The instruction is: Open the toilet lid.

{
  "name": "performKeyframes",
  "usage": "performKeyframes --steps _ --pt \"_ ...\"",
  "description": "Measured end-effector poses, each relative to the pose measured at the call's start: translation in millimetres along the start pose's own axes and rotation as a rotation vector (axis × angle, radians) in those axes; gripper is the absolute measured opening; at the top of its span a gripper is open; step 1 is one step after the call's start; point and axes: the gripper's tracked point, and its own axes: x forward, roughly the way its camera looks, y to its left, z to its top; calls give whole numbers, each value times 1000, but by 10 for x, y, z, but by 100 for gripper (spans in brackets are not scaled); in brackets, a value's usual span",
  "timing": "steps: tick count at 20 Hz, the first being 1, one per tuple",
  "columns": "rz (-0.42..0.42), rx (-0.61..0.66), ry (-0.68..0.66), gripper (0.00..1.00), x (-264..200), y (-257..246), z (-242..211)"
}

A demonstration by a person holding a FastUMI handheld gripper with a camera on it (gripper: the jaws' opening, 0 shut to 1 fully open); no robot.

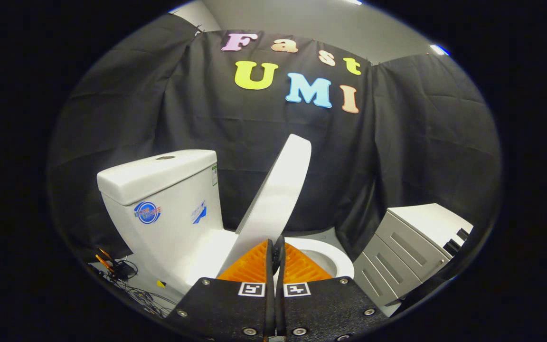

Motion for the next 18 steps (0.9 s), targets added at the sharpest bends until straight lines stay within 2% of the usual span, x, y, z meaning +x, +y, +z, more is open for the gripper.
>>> performKeyframes --steps 8,13,18 --pt "34 -73 -52 0 1 654 247" --pt "5 -74 -86 0 15 889 295" --pt "-6 -138 -100 0 27 1109 336"
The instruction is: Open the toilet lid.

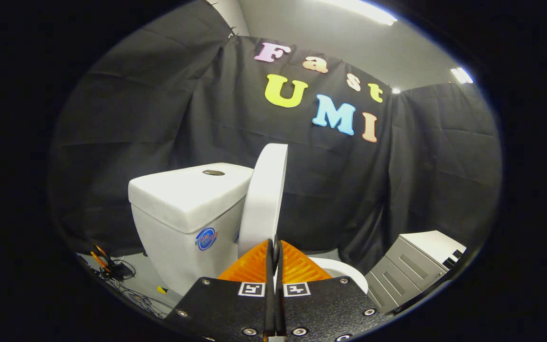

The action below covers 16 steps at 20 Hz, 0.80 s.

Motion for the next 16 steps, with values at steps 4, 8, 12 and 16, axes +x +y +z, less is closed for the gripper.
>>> performKeyframes --steps 4,8,12,16 --pt "3 -53 -6 0 26 175 57" --pt "5 -121 -21 0 -3 309 64" --pt "-10 -200 -33 0 9 348 53" --pt "3 -135 -24 0 12 300 23"
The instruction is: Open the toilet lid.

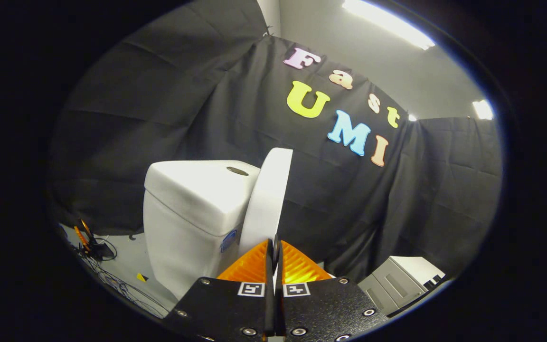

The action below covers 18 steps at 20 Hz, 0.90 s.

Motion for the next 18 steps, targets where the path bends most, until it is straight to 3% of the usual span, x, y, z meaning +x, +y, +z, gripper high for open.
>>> performKeyframes --steps 5,6,9,12,16,18 --pt "72 37 29 5 4 49 57" --pt "78 17 33 16 -13 30 59" --pt "160 -13 22 28 -133 135 146" --pt "315 63 -22 92 -379 298 360" --pt "465 157 -139 95 -721 115 888" --pt "585 217 -209 95 -824 51 1207"
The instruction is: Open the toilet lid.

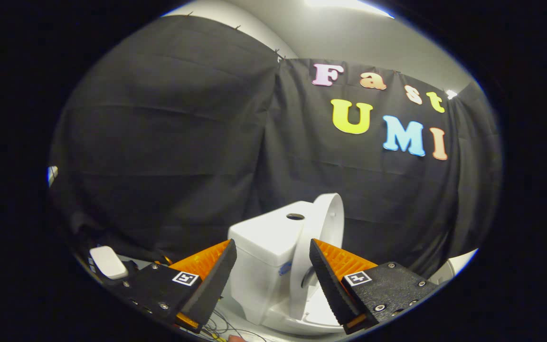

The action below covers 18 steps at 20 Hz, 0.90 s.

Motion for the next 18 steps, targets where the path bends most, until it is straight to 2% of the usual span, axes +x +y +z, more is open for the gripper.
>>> performKeyframes --steps 3,5,6,9,11,14,18 --pt "32 22 -133 95 -348 -264 419" --pt "-7 21 -191 95 -523 -563 617" --pt "-30 34 -206 95 -601 -730 675" --pt "-24 109 -233 95 -829 -980 682" --pt "-74 144 -240 95 -1039 -1329 684" --pt "-191 150 -242 95 -1319 -1912 626" --pt "-290 147 -238 95 -1736 -2473 464"
